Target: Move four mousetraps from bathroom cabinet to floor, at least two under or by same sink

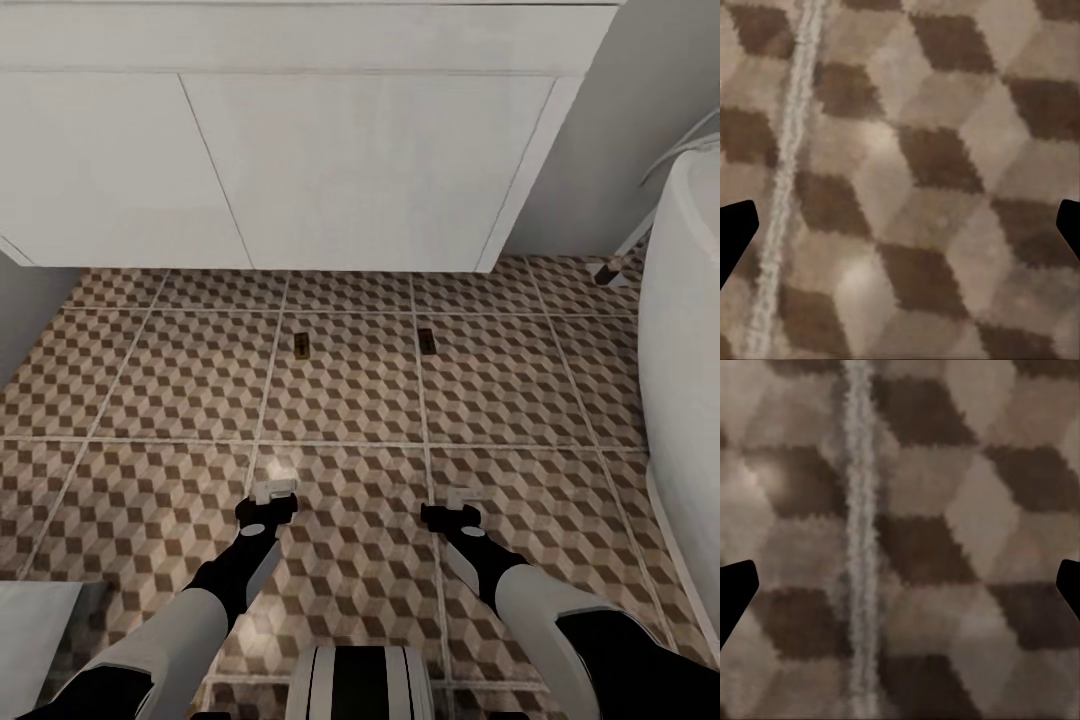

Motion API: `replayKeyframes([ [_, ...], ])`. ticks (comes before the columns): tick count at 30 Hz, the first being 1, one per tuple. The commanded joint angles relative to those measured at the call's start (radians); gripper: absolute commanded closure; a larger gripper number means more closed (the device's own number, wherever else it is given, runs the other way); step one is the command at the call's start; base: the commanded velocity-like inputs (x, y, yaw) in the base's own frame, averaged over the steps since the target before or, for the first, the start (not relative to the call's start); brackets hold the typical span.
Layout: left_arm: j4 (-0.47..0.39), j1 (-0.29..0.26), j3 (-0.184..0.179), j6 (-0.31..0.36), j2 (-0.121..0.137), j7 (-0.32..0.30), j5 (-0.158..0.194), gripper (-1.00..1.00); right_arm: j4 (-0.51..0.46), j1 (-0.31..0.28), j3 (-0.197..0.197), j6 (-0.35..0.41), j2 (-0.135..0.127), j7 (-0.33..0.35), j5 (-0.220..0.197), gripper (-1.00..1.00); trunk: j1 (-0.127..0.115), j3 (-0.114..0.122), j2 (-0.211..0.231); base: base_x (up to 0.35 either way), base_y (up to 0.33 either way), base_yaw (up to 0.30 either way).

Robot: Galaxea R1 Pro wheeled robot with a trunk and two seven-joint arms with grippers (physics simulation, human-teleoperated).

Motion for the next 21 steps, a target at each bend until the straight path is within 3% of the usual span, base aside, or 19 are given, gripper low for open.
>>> replayKeyframes([
  [1,0.0,0.0,-0.008,-0.002,0.001,0.008,0.008,-1.0,0.001,-0.001,0.009,-0.003,0.0,-0.004,-0.008,-1.0,0.0,-0.001,0.0,-0.03,0.0,0.0],
  [13,0.0,0.0,-0.006,-0.006,-0.001,0.008,0.008,-1.0,0.002,-0.001,0.009,-0.001,0.0,-0.008,-0.005,-1.0,0.0,-0.001,0.0,-0.009,0.0,0.0],
  [21,-0.001,0.0,-0.006,-0.006,-0.002,0.008,0.008,-1.0,0.002,-0.001,0.009,0.0,0.0,-0.009,-0.005,-1.0,-0.004,0.03,0.002,0.0,0.0,0.0],
])
